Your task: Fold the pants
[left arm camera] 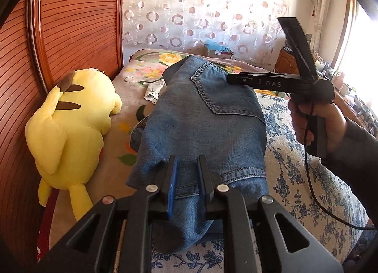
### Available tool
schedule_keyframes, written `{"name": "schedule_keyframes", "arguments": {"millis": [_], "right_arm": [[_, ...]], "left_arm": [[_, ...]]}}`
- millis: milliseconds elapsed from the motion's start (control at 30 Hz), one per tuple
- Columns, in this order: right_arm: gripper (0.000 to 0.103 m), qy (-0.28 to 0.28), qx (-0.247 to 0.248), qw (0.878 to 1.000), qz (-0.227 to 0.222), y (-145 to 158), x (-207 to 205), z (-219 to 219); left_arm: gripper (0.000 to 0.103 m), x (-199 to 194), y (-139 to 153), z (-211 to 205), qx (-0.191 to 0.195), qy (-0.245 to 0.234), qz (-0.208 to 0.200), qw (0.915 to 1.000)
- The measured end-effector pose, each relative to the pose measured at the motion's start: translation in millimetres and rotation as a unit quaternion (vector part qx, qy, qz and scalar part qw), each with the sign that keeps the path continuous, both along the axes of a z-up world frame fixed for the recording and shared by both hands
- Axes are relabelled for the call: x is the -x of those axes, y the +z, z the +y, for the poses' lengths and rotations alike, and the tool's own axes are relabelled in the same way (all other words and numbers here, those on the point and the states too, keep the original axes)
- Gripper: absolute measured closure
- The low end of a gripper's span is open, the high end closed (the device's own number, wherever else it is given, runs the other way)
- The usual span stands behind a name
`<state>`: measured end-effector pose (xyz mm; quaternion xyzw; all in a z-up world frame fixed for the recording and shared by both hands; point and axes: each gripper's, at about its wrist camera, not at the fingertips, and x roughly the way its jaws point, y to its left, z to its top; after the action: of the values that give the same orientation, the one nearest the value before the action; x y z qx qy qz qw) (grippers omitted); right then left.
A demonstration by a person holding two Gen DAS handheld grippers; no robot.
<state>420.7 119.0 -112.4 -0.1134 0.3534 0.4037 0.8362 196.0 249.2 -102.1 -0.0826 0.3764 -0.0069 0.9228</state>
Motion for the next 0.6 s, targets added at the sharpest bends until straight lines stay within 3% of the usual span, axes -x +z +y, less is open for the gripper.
{"name": "schedule_keyframes", "arguments": {"millis": [167,233,367,467,600], "right_arm": [[0.059,-0.009,-0.012,1.0,-0.005,10,14,-9],[0.059,-0.01,-0.015,1.0,-0.007,14,18,-11],[0.059,-0.003,-0.019,1.0,-0.003,18,26,-12],[0.059,0.001,-0.02,1.0,-0.004,20,33,-14],[0.057,0.004,-0.022,1.0,-0.003,20,41,-17]], "left_arm": [[0.08,3,6,-1,-0.007,0.003,-0.005,1.0],[0.067,5,9,-3,-0.007,0.002,-0.008,0.9999],[0.054,9,15,-7,-0.015,0.0,-0.016,0.9998],[0.037,11,20,-9,-0.02,0.003,-0.023,0.9995],[0.036,15,26,-5,-0.03,0.024,-0.03,0.9988]]}}
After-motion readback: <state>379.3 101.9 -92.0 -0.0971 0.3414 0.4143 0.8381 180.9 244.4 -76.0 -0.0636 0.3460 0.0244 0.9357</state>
